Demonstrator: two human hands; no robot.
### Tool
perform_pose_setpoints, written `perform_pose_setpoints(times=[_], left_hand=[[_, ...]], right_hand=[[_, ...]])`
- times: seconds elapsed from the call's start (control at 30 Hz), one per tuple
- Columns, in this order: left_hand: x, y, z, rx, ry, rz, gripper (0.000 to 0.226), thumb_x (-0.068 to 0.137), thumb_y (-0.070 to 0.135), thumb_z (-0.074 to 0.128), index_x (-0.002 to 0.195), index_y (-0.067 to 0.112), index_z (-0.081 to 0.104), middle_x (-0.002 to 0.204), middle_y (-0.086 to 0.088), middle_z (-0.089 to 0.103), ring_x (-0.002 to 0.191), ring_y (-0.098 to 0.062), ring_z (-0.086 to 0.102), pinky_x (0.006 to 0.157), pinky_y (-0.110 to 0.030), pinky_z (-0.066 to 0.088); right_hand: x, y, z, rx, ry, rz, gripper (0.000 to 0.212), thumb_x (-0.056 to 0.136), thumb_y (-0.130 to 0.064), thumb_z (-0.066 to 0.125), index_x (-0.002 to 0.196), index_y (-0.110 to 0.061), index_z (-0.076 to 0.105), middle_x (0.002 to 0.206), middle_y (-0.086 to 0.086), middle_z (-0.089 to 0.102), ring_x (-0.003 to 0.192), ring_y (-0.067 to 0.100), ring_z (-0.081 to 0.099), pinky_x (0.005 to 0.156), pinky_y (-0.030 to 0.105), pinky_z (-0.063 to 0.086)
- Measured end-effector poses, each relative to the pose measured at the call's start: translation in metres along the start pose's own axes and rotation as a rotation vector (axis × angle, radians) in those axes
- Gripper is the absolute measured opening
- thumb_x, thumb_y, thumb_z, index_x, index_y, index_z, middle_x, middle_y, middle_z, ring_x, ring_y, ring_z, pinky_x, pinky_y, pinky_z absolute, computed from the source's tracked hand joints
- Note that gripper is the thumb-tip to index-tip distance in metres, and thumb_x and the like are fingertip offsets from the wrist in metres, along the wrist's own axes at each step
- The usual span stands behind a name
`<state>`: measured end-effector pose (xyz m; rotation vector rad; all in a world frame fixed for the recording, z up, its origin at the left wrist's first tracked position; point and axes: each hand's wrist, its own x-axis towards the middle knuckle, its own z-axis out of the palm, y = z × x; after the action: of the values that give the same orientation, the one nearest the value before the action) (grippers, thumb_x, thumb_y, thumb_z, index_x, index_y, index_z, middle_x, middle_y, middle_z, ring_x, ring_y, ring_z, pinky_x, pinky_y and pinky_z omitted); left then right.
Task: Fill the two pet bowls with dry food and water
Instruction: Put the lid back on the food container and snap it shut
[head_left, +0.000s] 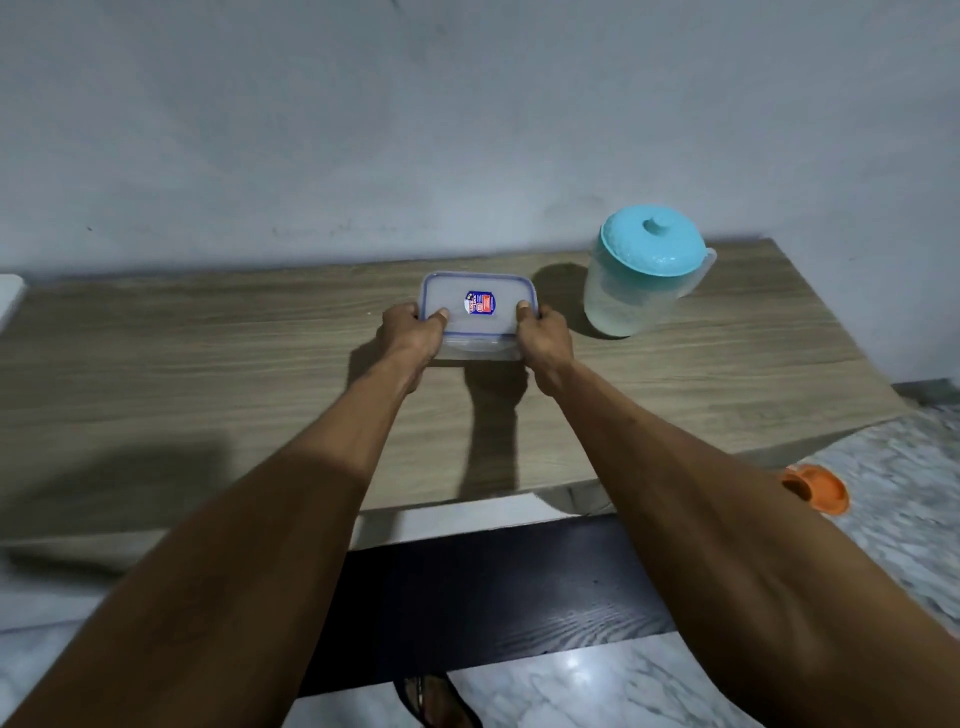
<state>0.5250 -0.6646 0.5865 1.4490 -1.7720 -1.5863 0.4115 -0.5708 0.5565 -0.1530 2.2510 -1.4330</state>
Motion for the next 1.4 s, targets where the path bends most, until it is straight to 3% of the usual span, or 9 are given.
perform_pose_setpoints(times=[0.17, 0.3, 0.47, 0.7, 0.77, 0.9, 1.0, 1.13, 1.4], left_hand=[[-0.068, -0.003, -0.016, 0.047, 0.079, 0.022, 0.028, 0.087, 0.033, 0.067, 0.105, 0.012, 0.071, 0.106, -0.014, 0.073, 0.099, -0.035, 0.069, 0.076, -0.039, 0.054], [-0.126, -0.016, -0.028, 0.050, 0.116, 0.055, 0.027, 0.086, 0.035, 0.067, 0.101, 0.013, 0.071, 0.104, -0.014, 0.073, 0.097, -0.035, 0.069, 0.081, -0.040, 0.056], [-0.190, -0.039, -0.043, 0.071, 0.175, 0.090, 0.029, 0.081, 0.039, 0.069, 0.095, 0.014, 0.071, 0.101, -0.013, 0.074, 0.096, -0.034, 0.069, 0.083, -0.039, 0.057], [-0.243, -0.083, -0.054, 0.011, 0.204, 0.067, 0.021, 0.077, 0.038, 0.067, 0.073, 0.018, 0.064, 0.088, -0.007, 0.073, 0.083, -0.030, 0.069, 0.079, -0.036, 0.058], [-0.248, -0.101, -0.056, -0.016, 0.209, 0.052, 0.017, 0.076, 0.039, 0.068, 0.079, 0.022, 0.068, 0.084, -0.001, 0.071, 0.088, -0.029, 0.070, 0.083, -0.040, 0.059], [-0.242, -0.148, -0.066, -0.080, 0.193, 0.020, 0.023, 0.058, 0.053, 0.063, 0.068, 0.033, 0.069, 0.075, 0.009, 0.072, 0.089, -0.029, 0.071, 0.081, -0.048, 0.059], [-0.229, -0.186, -0.073, -0.126, 0.183, 0.020, 0.016, 0.067, 0.043, 0.068, 0.080, 0.035, 0.071, 0.079, 0.013, 0.072, 0.089, -0.023, 0.072, 0.086, -0.047, 0.058], [-0.190, -0.246, -0.076, -0.187, 0.213, 0.050, 0.042, 0.068, 0.035, 0.066, 0.108, 0.024, 0.070, 0.090, 0.008, 0.073, 0.091, -0.017, 0.071, 0.089, -0.045, 0.057], [-0.095, -0.332, -0.062, -0.249, 0.213, 0.151, 0.046, 0.062, 0.040, 0.070, 0.101, 0.021, 0.053, 0.109, -0.006, 0.071, 0.097, -0.020, 0.069, 0.091, -0.047, 0.056]], right_hand=[[-0.053, 0.002, -0.029, 0.016, -0.025, -0.053, 0.041, 0.096, -0.040, 0.049, 0.114, -0.008, 0.065, 0.109, 0.017, 0.068, 0.094, 0.034, 0.062, 0.087, 0.049, 0.053], [-0.108, 0.014, -0.056, 0.032, -0.053, -0.106, 0.038, 0.097, -0.038, 0.047, 0.113, -0.009, 0.065, 0.106, 0.016, 0.067, 0.085, 0.029, 0.058, 0.074, 0.041, 0.048], [-0.170, 0.036, -0.081, -0.001, -0.082, -0.137, 0.038, 0.098, -0.039, 0.046, 0.112, -0.009, 0.066, 0.112, 0.019, 0.069, 0.102, 0.038, 0.065, 0.091, 0.052, 0.055], [-0.234, 0.071, -0.097, 0.013, -0.124, -0.119, 0.036, 0.102, -0.034, 0.045, 0.122, -0.009, 0.062, 0.114, 0.007, 0.065, 0.108, 0.027, 0.060, 0.094, 0.034, 0.047], [-0.246, 0.083, -0.094, 0.037, -0.124, -0.121, 0.033, 0.101, -0.034, 0.047, 0.119, -0.013, 0.064, 0.110, 0.006, 0.066, 0.103, 0.025, 0.062, 0.090, 0.034, 0.048], [-0.260, 0.114, -0.073, 0.049, -0.109, -0.120, 0.027, 0.098, -0.032, 0.050, 0.109, -0.018, 0.069, 0.100, 0.003, 0.067, 0.097, 0.023, 0.062, 0.088, 0.035, 0.049], [-0.257, 0.144, -0.043, 0.061, -0.121, -0.113, 0.022, 0.096, -0.031, 0.053, 0.102, -0.020, 0.070, 0.095, 0.002, 0.070, 0.092, 0.023, 0.065, 0.081, 0.034, 0.050], [-0.231, 0.190, 0.010, 0.066, -0.127, -0.126, 0.024, 0.095, -0.030, 0.054, 0.107, -0.019, 0.071, 0.095, 0.003, 0.070, 0.091, 0.022, 0.064, 0.076, 0.029, 0.045], [-0.159, 0.259, 0.099, 0.104, -0.059, -0.224, 0.021, 0.093, -0.033, 0.056, 0.086, -0.018, 0.068, 0.081, 0.003, 0.066, 0.083, 0.024, 0.060, 0.080, 0.037, 0.050]])
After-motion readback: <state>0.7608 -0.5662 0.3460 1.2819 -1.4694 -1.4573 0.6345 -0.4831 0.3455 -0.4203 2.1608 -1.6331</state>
